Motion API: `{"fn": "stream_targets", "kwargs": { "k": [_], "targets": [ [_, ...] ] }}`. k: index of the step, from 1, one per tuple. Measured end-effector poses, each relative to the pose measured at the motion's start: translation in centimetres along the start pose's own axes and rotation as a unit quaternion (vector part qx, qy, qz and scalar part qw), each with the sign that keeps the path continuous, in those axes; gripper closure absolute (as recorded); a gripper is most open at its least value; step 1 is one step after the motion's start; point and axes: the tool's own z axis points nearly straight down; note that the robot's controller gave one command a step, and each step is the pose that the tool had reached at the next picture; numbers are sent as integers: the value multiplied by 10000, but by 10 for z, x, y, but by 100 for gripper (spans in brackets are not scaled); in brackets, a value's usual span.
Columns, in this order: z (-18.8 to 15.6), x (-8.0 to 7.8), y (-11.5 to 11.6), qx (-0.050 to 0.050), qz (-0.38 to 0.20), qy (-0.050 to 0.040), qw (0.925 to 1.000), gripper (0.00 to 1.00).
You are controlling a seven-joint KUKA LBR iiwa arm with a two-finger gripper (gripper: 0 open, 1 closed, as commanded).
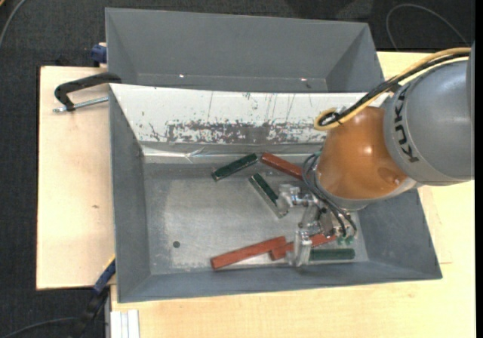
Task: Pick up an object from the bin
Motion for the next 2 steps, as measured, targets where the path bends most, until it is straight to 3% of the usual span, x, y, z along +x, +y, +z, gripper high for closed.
{"fn": "stream_targets", "kwargs": {
  "k": [1, 2],
  "targets": [
    [-2, 0, 30, 3, -364, -1, 9993, 0],
    [-5, -2, 29, 3, -355, -45, 9994, 100]
  ]
}}
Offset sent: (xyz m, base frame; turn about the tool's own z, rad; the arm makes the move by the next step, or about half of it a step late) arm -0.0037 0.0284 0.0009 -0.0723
